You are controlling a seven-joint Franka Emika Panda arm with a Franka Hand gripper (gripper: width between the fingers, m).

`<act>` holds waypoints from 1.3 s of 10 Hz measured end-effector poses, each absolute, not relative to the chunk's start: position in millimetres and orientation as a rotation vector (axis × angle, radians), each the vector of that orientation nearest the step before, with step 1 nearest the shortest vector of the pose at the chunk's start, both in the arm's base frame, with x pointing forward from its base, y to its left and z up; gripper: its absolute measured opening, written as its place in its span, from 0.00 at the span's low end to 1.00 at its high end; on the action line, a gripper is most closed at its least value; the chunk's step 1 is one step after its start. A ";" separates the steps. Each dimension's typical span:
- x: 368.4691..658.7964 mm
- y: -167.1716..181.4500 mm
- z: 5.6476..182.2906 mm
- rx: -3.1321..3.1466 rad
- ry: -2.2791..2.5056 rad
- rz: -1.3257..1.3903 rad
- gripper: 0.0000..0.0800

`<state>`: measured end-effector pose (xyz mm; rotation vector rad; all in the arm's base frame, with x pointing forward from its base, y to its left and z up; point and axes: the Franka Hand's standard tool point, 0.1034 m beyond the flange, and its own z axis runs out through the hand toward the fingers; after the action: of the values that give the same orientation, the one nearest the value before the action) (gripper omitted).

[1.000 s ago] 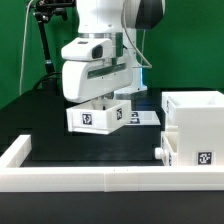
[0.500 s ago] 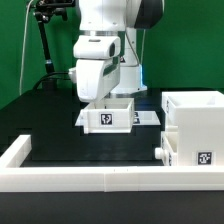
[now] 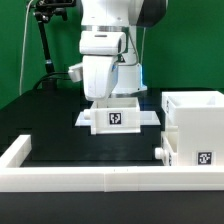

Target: Assemble drawer

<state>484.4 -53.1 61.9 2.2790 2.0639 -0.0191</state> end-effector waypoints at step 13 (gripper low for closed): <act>532.6 -24.1 58.5 2.185 2.149 -0.055 0.09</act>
Offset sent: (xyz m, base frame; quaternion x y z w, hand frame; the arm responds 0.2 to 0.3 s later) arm 0.0000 0.0000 0.0000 0.0000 0.0000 0.0000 1.0000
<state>532.6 -24.1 58.5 2.1850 2.1495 -0.0552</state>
